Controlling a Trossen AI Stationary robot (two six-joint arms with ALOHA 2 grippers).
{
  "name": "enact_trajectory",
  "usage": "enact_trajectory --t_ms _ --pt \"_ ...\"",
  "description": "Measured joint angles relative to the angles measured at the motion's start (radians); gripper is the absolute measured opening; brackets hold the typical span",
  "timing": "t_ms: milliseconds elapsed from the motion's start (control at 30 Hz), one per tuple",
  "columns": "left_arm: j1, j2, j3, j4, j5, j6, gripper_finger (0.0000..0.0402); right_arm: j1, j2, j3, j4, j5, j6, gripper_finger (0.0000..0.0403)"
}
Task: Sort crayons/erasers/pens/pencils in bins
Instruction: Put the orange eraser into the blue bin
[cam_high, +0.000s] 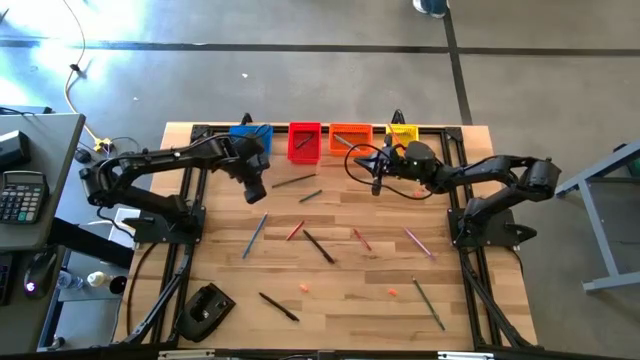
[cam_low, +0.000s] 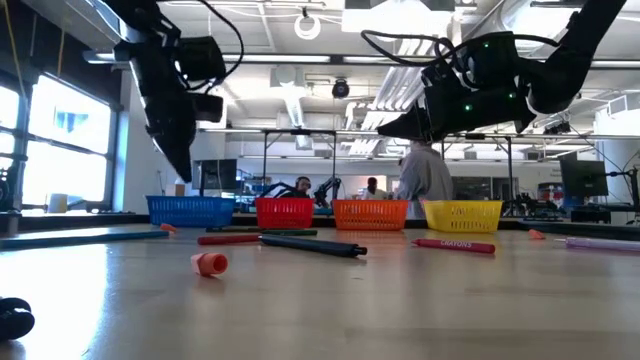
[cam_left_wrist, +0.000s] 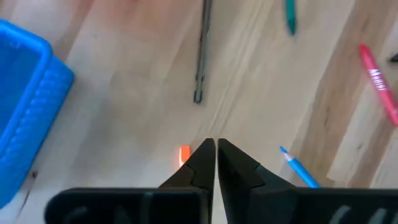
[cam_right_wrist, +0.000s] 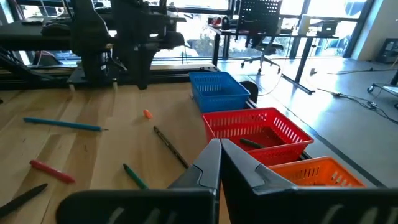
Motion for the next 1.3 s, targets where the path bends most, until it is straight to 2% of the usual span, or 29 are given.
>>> enact_trajectory --t_ms 333,500,733,933,1300 --pt "0.033 0.194 0.000 0.012 -0.006 0.053 0.0094 0.000 0.000 0.000 -0.001 -0.020 -0.024 0.0000" --pt "0.037 0.238 0.000 0.010 -0.018 0.070 0.0121 0.000 0.000 0.000 -0.001 -0.020 -0.024 0.0000" --pt "0.037 0.239 0.000 -0.011 -0.030 0.080 0.0125 0.000 0.000 0.000 0.000 -0.011 -0.031 0.0000" --pt "0.038 0.238 0.000 -0.054 -0.057 0.078 0.0118 0.000 0.000 0.000 0.000 0.055 -0.044 0.0000" --pt "0.046 0.252 0.028 -0.134 -0.051 0.096 0.0117 0.000 0.001 0.000 -0.001 0.046 -0.044 0.0000"
